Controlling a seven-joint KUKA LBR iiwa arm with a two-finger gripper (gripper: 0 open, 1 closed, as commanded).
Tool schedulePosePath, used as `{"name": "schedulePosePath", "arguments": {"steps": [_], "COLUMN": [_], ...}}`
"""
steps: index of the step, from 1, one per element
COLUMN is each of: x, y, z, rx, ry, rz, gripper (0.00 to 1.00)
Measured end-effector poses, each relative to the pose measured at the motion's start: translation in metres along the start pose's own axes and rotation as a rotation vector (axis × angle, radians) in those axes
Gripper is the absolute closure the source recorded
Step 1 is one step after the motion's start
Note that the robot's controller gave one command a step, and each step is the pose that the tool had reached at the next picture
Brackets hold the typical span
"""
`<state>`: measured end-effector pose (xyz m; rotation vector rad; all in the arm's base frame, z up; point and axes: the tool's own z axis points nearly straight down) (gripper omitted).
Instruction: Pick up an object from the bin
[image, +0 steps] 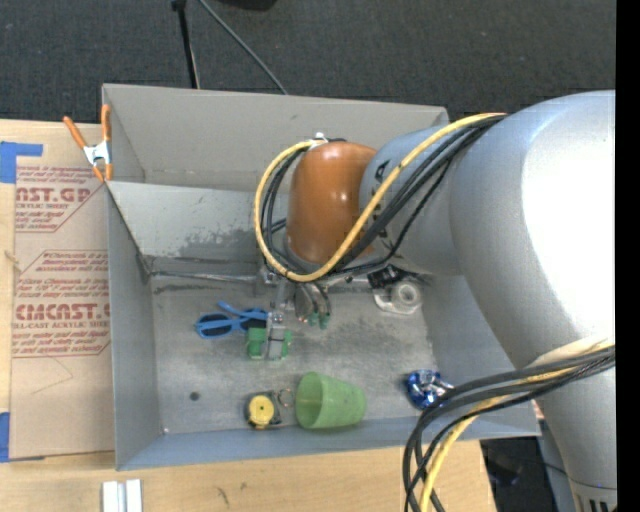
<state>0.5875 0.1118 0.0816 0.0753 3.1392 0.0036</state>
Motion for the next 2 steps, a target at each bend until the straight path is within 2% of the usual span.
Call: {"name": "schedulePosePath", "arguments": {"steps": [1,2], "x": [0.000,0.037], "y": [-0.001,-0.021], "z": [-0.005,-0.157], "rx": [-0.001,-0.001], "ry": [-0.003,-0.008], "rz": [0.001,-0.006], "gripper": [1.00,1.00]}}
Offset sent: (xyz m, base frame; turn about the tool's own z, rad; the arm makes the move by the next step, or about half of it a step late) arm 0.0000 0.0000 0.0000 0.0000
